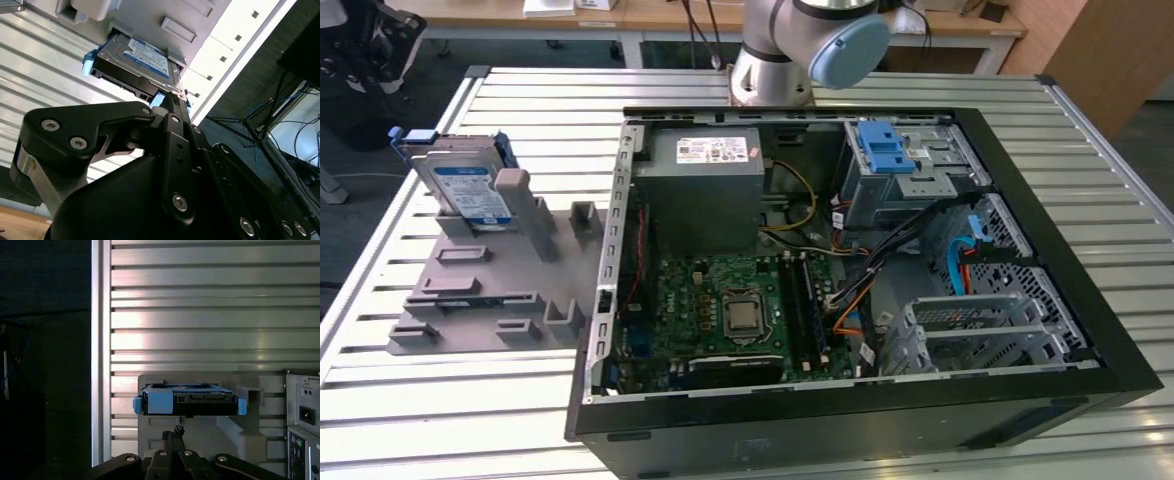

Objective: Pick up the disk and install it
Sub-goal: 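Pick up the disk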

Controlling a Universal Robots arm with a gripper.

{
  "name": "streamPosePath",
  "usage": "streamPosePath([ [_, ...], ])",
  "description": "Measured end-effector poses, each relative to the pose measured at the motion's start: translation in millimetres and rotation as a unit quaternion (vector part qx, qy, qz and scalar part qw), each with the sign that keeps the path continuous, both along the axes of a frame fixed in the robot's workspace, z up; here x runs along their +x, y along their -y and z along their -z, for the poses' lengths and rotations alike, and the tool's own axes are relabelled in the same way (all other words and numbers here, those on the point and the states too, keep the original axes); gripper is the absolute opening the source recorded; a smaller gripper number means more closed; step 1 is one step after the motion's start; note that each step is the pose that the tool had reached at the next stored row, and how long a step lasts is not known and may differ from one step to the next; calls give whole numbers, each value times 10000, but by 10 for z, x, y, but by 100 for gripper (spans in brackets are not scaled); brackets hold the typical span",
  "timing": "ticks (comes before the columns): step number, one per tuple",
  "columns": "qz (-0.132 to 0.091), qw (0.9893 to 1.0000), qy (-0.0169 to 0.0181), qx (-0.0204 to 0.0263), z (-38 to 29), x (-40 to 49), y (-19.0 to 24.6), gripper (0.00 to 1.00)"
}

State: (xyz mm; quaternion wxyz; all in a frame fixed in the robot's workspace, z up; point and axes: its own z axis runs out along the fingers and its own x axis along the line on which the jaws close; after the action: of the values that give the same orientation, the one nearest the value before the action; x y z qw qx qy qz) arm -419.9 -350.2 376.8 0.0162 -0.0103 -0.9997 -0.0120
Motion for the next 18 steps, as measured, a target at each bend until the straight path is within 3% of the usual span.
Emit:
streamPosePath([
  [11, -459, 9989, 0, 0, 0, -1, 0, 11],
  [18, -852, 9964, 0, 0, 0, -2, 0, 11],
])
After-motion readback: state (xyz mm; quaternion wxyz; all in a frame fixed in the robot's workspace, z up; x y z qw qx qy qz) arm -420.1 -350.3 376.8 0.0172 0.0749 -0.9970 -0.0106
